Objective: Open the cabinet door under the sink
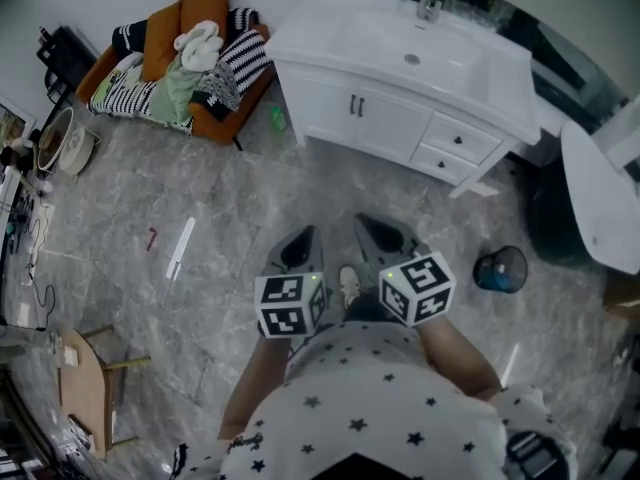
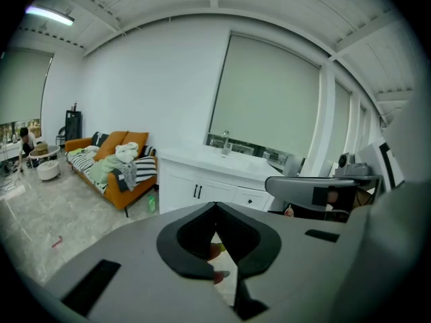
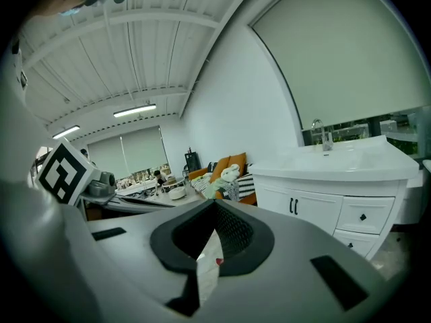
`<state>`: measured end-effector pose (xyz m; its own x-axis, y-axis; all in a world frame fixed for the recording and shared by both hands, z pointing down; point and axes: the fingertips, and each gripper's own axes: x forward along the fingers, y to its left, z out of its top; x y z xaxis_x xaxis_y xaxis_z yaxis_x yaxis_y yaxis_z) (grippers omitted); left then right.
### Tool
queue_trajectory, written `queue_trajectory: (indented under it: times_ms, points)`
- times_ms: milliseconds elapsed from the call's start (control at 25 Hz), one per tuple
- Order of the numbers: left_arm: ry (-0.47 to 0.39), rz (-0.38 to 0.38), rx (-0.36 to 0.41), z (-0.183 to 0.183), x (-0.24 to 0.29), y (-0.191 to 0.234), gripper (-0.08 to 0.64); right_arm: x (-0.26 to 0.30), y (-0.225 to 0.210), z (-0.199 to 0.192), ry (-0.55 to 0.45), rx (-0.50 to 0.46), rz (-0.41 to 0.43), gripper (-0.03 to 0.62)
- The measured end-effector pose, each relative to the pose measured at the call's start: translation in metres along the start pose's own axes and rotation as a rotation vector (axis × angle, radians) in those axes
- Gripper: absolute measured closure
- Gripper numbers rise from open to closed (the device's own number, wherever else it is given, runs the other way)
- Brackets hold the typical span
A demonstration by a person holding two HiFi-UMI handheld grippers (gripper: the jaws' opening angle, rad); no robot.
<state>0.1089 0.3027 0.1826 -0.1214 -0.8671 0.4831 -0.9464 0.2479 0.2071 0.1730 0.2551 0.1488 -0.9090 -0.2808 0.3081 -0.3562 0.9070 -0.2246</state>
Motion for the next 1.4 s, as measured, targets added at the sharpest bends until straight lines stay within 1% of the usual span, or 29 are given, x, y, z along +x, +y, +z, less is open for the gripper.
queue_trajectory:
  times_ms: [240,360,680,1000,1080,1240,1400]
  points:
    - [-0.002,-0.006,0.014,0.026,0.042,0.008,0.555,0.031,-0.030,0.017,0.002,-0.020,0.003,0.586]
    - [0.008,-0.006,0.006,0.034,0.060,0.014,0.555,0.044,-0.045,0.027,-0.001,-0.021,0.001,0.586]
    - [-0.001,-0.015,0.005,0.061,0.108,0.022,0.555,0.076,-0.084,0.046,-0.003,-0.036,-0.013,0.586]
    - [0.007,-0.022,0.016,0.074,0.144,0.028,0.555,0.102,-0.110,0.056,-0.003,-0.048,-0.015,0.586]
    - [0.028,-0.024,0.015,0.072,0.151,0.029,0.555,0.107,-0.115,0.057,0.001,-0.043,-0.016,0.586]
    - [0.023,-0.029,0.009,0.079,0.163,0.031,0.555,0.115,-0.125,0.056,0.013,-0.028,-0.023,0.586]
    - [0.042,-0.038,0.006,0.079,0.172,0.035,0.555,0.124,-0.133,0.056,0.019,-0.019,-0.040,0.586]
